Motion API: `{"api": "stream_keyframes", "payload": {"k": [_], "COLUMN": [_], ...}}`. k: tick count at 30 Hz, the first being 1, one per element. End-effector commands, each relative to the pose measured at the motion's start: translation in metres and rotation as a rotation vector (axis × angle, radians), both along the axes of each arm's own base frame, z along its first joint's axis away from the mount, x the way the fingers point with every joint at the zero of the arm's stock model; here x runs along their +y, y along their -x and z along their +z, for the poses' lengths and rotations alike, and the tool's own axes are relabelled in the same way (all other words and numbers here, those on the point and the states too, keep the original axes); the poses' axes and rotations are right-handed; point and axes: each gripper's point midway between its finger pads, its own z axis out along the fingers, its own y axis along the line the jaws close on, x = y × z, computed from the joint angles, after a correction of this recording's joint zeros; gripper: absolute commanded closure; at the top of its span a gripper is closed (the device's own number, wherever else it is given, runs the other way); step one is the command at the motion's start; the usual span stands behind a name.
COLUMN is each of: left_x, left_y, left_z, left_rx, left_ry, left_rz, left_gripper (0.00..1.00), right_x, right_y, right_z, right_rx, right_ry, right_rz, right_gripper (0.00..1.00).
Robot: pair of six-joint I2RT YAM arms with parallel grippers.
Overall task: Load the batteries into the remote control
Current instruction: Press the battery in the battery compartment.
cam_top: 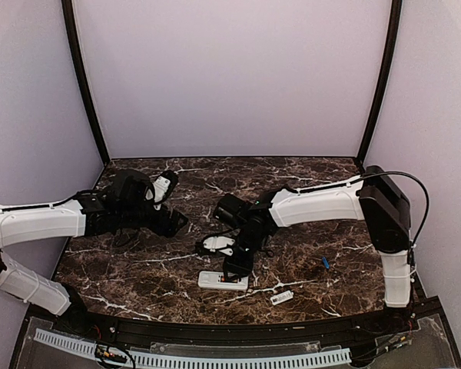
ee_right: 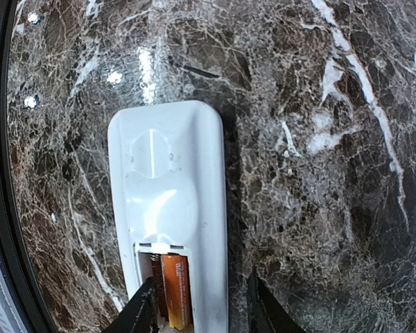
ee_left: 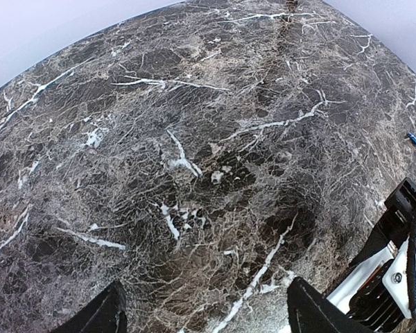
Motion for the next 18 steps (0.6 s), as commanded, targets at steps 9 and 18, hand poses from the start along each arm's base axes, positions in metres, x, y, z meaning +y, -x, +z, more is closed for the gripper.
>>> {"api": "stream_keyframes", "payload": {"k": [9, 18], "left_x": [0.001, 0.001], "left_y": [-0.001, -0.001], "left_z": [-0.001, -0.002], "left_rx": [-0.008, -0.007], "left_ry": [-0.006, -0.012], "left_rz": [-0.007, -0.008], "left_gripper": [0.21, 0.21], "right_x": [0.003, 0.005], "right_y": [0.000, 0.002], "right_z": [0.016, 0.001], "right_rx": [-0.021, -0.004], "right_ry": [-0.008, 0.005], "right_rz": [0.004, 0.008], "right_gripper": [0.55, 0.55]}}
